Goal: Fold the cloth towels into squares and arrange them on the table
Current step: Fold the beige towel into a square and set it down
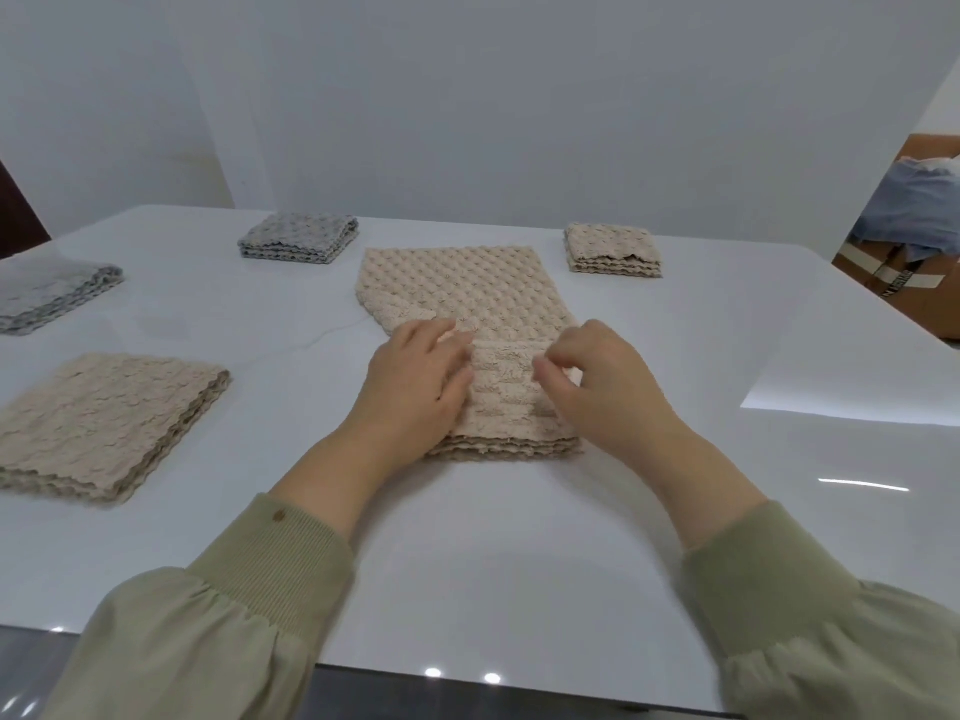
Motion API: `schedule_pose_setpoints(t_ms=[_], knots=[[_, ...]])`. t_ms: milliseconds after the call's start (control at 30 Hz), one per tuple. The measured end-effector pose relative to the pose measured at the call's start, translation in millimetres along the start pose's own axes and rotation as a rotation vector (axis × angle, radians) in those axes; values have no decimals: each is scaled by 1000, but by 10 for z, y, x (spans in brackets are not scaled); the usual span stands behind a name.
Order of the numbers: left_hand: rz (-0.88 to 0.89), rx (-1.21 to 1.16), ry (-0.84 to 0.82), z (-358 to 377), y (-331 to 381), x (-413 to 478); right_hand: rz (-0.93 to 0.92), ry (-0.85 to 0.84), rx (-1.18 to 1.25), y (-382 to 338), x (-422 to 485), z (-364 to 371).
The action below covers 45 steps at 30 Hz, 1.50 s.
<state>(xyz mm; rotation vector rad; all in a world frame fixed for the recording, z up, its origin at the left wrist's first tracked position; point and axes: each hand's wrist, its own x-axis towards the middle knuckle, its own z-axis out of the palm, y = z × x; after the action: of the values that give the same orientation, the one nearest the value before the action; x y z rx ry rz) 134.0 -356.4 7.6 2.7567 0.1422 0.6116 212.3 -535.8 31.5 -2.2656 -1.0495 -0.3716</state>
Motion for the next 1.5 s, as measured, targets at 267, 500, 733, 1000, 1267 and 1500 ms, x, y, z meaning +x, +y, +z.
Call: schedule_pose_setpoints(t_ms=[267, 500, 733, 1000, 1267, 1500], knots=[[-133, 215, -484, 102, -45, -34, 158, -519, -293, 6, 134, 528], [-171, 180, -505, 93, -26, -35, 313, -398, -242, 111, 117, 506], [-145, 165, -454, 97, -37, -63, 500, -214, -88, 454, 178, 253], [-130, 47, -421, 86, -50, -47, 532, -245, 143, 306, 216, 252], [-296, -460, -204, -5, -22, 4, 650, -24, 1037, 213, 196, 240], [-573, -1213, -145, 14, 8, 39, 660, -46, 1462, 233, 195, 146]])
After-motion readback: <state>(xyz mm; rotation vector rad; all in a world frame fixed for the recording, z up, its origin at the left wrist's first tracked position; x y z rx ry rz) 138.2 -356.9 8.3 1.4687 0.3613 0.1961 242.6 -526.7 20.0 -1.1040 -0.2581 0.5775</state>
